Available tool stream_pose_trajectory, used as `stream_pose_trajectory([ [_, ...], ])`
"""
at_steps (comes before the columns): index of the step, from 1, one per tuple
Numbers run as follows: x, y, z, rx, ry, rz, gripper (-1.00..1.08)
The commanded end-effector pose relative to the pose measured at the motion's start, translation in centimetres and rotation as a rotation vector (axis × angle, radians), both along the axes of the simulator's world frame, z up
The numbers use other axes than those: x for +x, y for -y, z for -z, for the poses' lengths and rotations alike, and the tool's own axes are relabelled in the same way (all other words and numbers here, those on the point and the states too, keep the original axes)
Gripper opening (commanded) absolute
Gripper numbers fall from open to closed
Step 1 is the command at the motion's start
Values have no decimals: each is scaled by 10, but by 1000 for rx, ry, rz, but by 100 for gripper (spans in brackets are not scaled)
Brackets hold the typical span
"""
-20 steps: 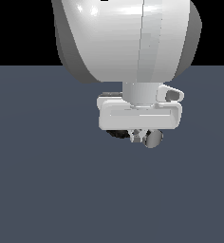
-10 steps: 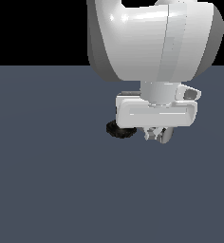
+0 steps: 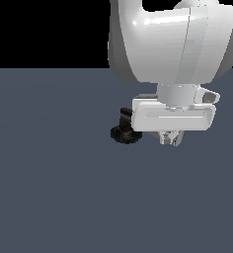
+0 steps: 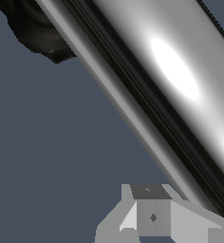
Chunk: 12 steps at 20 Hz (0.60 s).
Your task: Turn on the faucet by rotating a designated handle.
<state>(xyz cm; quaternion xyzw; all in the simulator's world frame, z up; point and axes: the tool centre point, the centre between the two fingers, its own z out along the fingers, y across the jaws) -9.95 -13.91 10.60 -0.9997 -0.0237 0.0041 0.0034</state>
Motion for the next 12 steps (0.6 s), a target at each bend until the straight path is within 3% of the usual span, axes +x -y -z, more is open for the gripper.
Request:
stream_pose_trajectory([
  [1,11,5,0,-3,6,-4,-100],
  [12,41,33,0,-4,7,1,-100],
])
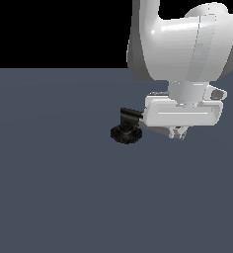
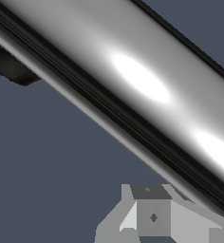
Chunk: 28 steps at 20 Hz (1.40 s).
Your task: Turn on the faucet by rotating a designated handle.
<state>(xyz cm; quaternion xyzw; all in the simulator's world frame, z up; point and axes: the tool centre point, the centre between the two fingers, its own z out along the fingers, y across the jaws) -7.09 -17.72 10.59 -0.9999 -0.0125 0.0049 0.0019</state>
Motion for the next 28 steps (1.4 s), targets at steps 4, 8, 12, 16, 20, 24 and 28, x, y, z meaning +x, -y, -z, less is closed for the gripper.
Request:
stream_pose_trajectory([
  [4,23,4,0,-1,8,-20,-100],
  [8,33,14,0,-1,9,-18,-100],
  [12,43,24,0,-2,9,-15,-100],
  [16,53,33,0,-2,9,-14,-100],
  [20,63,42,0,-2,9,-12,-100],
  [24,72,51,0,-3,9,-10,-100],
  [28,81,59,0,-3,9,-9,-100],
])
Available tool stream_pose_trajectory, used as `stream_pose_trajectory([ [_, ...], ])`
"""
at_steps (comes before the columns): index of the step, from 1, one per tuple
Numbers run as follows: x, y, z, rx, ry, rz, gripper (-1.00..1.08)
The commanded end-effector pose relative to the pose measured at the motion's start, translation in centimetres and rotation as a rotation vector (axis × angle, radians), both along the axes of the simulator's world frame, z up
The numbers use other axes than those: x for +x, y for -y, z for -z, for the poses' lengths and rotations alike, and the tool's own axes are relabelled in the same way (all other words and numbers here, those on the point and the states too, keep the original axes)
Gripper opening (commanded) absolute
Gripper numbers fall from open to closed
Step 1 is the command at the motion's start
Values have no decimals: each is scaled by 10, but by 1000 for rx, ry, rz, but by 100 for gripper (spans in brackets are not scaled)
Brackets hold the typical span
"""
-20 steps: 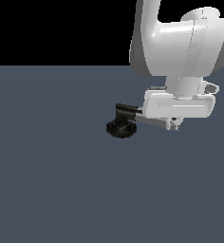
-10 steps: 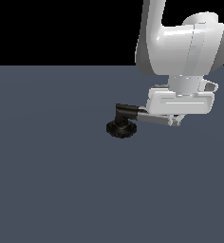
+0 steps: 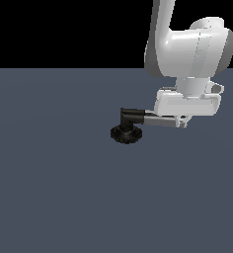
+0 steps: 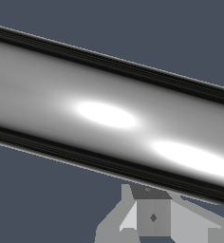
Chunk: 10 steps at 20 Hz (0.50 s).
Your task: Turn on the faucet by rotating a designated handle.
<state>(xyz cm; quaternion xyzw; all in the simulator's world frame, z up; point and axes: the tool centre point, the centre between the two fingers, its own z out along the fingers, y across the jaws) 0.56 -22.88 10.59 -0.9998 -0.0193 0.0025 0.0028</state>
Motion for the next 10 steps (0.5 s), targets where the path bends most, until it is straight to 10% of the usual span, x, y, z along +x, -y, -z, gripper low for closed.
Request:
stream_pose_trajectory([
  [1,7,10,0,-5,5,6,-100],
  [10,25,26,0,-5,5,9,-100],
])
